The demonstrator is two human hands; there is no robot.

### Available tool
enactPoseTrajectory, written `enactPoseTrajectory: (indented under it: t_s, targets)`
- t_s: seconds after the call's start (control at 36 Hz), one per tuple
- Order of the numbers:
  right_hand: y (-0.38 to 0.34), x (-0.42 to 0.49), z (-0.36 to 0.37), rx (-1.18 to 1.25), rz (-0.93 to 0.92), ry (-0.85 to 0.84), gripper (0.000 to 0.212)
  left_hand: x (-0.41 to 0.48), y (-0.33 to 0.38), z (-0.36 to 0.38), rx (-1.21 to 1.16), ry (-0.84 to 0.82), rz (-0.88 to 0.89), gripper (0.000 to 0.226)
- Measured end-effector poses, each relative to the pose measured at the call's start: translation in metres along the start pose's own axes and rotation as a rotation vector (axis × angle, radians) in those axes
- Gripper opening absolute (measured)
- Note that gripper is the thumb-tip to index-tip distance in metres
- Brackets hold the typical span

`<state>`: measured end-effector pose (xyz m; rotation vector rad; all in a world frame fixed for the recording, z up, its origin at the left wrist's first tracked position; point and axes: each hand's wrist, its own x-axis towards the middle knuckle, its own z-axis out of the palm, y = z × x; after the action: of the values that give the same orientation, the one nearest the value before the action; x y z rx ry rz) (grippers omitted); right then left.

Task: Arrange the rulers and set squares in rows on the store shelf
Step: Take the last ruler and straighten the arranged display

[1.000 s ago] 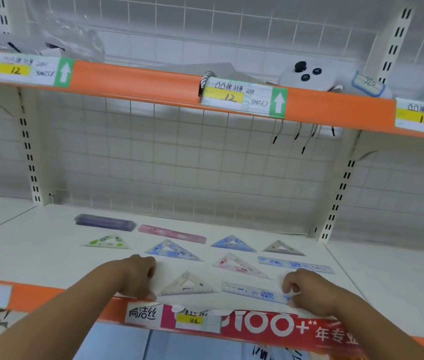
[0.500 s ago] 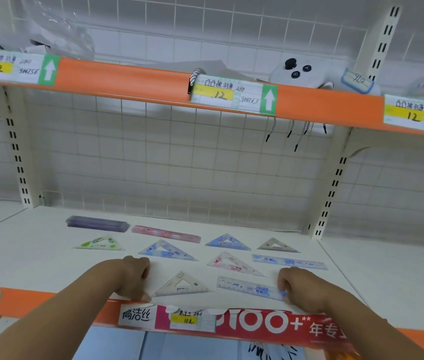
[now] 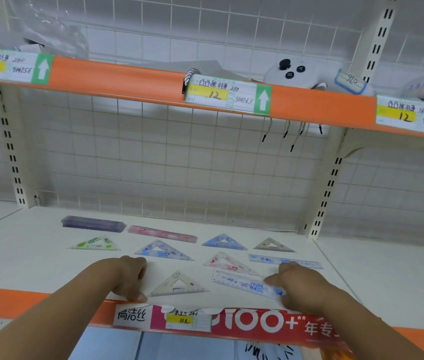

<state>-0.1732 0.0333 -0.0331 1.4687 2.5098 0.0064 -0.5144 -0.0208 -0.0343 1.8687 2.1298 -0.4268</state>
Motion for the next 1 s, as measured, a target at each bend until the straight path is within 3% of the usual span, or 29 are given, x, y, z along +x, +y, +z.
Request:
enactPoseTrajectory:
  t_s: [0.42,0.53,0.83,1.0]
  targets:
    - [-0.004,-0.001,0.004,0.000,0.009,-0.009,0.057,0.001,-0.001,0.001,0.010,0.005,-0.007,0.055]
    - [-0.002,0.000,0.002,0.030,-0.008,0.011,0.049,0.000,-0.001,0.001,0.006,0.009,-0.006,0.054]
    - [0.016,0.015,0.007,0.241,0.018,0.006,0.047,-0.001,0.004,0.000,-0.036,0.008,0.003,0.048]
    - [0.035,0.021,0.006,0.235,0.039,0.001,0.046,-0.004,0.012,-0.002,-0.104,0.001,0.006,0.060]
